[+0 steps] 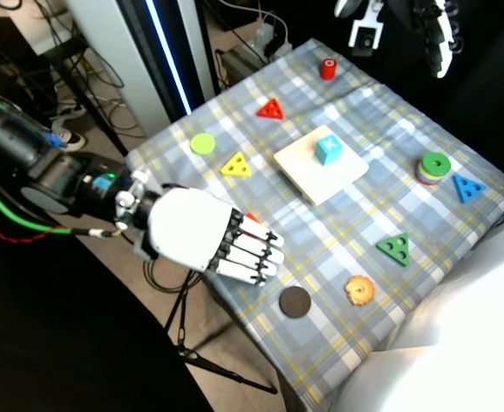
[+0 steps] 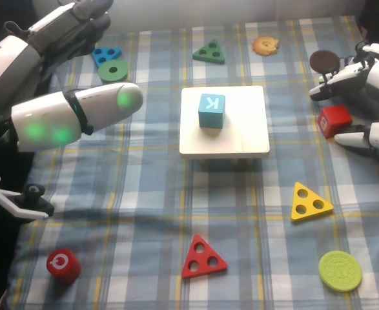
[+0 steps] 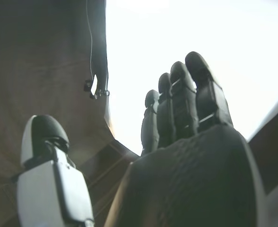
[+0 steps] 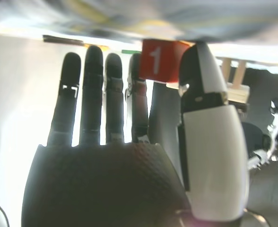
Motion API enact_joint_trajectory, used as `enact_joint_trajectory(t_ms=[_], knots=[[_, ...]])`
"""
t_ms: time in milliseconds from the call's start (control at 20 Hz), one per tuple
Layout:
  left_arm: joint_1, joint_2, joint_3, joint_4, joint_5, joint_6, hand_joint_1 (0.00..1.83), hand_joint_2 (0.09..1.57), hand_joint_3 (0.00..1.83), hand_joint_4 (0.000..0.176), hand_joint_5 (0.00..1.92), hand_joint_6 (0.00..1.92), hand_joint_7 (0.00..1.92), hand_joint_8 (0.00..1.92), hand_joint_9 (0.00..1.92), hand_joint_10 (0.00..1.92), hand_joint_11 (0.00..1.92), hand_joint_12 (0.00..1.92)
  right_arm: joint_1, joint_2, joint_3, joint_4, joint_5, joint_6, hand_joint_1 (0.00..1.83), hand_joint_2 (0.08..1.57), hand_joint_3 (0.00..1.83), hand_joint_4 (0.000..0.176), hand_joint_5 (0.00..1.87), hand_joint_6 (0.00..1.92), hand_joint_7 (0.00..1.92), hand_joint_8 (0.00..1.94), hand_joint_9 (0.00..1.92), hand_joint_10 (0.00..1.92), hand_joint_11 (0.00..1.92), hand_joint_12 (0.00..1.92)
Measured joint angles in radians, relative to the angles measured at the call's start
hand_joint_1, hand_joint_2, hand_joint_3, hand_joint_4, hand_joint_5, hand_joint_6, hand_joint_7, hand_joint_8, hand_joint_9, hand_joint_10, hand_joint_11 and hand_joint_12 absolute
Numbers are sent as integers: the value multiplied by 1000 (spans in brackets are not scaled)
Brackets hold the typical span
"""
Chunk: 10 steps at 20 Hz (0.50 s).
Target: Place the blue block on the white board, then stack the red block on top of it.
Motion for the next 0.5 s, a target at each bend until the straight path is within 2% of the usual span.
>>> enact_joint_trajectory(t_ms=[50, 100, 150, 200, 250, 300, 350, 400, 450, 500], knots=[[2, 0, 0, -5, -2, -5, 657, 862, 1, 73, 235, 1, 279, 2, 266, 2, 0, 664, 1, -1, 0, -1, -4, -2, 937, 1087, 0, 0, 708, 3, 626, 4, 630, 9, 184, 977], [2, 0, 0, -11, -2, -7, 642, 866, 1, 85, 227, 0, 286, 2, 269, 2, 0, 688, 1, -6, 6, -4, -7, -2, 1016, 1080, 0, 0, 847, 10, 712, 8, 695, 15, 253, 950], [3, 0, 0, -9, -2, -8, 642, 866, 1, 85, 227, 0, 286, 2, 269, 2, 0, 688, 1, -7, 6, 2, -9, -2, 1016, 1080, 0, 0, 847, 10, 712, 8, 695, 15, 253, 950], [4, 0, 0, -5, -5, -10, 643, 864, 0, 84, 223, 0, 285, 2, 267, 1, 0, 689, 1, -7, 6, 0, -6, -2, 1091, 1087, 8, 0, 991, 714, 784, 8, 750, 14, 281, 940], [4, 0, 0, -6, -3, -10, 634, 861, 0, 83, 222, 1, 291, 2, 270, 1, 0, 699, 2, -7, 6, 7, 11, 1, 1155, 1090, 0, 0, 1032, 872, 886, 26, 821, 29, 321, 987], [6, 0, 0, -8, -6, -11, 625, 860, 0, 98, 214, 0, 286, 0, 268, 0, 0, 696, 8, -6, 6, 5, 11, -3, 1221, 1125, 5, 0, 1081, 872, 802, 932, 856, 34, 332, 1042], [13, 0, 0, -12, -7, -14, 619, 861, 0, 100, 213, 0, 287, 1, 268, 0, 0, 695, 7, -7, 6, 7, 11, -1, 1231, 1142, 1, 0, 1072, 907, 767, 1148, 872, 35, 340, 1075], [16, -1, 0, -13, -7, -16, 619, 861, 0, 100, 213, 0, 287, 1, 268, 0, 0, 695, 7, -7, 6, 7, 11, -1, 1231, 1142, 1, 0, 1072, 907, 767, 1148, 872, 35, 340, 1075], [16, -4, 2, -21, 0, -19, 623, 861, 0, 97, 212, 0, 290, 1, 273, 1, 0, 719, 7, -6, 5, 6, 11, -2, 1227, 1163, 1, 0, 1040, 965, 720, 1244, 869, 30, 273, 1228], [16, -6, 2, -25, 0, -23, 622, 859, 0, 98, 212, 0, 289, 1, 270, 0, 0, 719, 7, -6, 2, 4, 15, -3, 1223, 1169, 0, 0, 1031, 983, 709, 1257, 867, 31, 235, 1304]])
